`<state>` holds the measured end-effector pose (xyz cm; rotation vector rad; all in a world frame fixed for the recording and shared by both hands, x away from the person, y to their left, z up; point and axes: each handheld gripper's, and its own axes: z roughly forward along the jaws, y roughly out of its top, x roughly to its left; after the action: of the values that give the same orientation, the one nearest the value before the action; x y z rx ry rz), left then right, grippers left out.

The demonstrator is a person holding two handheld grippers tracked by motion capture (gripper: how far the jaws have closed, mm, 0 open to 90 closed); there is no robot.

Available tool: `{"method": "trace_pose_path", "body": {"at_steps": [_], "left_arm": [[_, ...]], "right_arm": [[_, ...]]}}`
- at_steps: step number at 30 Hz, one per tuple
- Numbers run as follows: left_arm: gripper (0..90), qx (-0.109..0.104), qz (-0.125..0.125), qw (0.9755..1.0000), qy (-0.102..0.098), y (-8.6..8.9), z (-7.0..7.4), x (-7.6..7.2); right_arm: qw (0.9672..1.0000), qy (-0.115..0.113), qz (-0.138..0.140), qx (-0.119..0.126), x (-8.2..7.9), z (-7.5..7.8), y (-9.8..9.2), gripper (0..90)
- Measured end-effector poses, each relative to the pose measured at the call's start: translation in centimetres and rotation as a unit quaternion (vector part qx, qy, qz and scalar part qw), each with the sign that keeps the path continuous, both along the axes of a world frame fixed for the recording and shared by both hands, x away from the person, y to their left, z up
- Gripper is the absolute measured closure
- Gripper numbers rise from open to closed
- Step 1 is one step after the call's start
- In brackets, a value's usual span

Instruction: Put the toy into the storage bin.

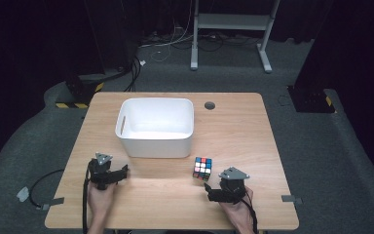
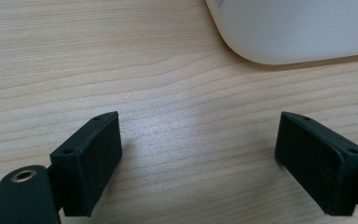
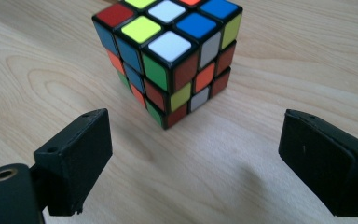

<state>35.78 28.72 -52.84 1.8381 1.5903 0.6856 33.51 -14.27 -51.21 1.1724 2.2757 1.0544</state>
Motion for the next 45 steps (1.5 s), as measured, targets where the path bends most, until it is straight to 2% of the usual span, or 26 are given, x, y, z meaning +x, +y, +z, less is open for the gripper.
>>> {"method": "trace_pose_path", "body": {"at_steps": [12,23,33,45], "left_arm": [[14.8,0.0,0.0,1.0,0.0,0.0,0.0,0.0],[14.8,0.0,0.0,1.0,0.0,0.0,0.0,0.0],[14.8,0.0,0.0,1.0,0.0,0.0,0.0,0.0],[14.8,0.0,0.0,1.0,0.0,0.0,0.0,0.0]], "right_arm": [[1.0,-0.005,0.007,0.001,1.2,0.8,1.4,9.5],[0.9998,-0.012,0.016,-0.005,2.1,0.7,2.4,9.3],[0.9996,-0.02,0.019,0.001,2.6,0.9,3.0,9.3],[0.9996,-0.023,0.018,-0.001,3.4,0.2,3.8,9.2]]}}
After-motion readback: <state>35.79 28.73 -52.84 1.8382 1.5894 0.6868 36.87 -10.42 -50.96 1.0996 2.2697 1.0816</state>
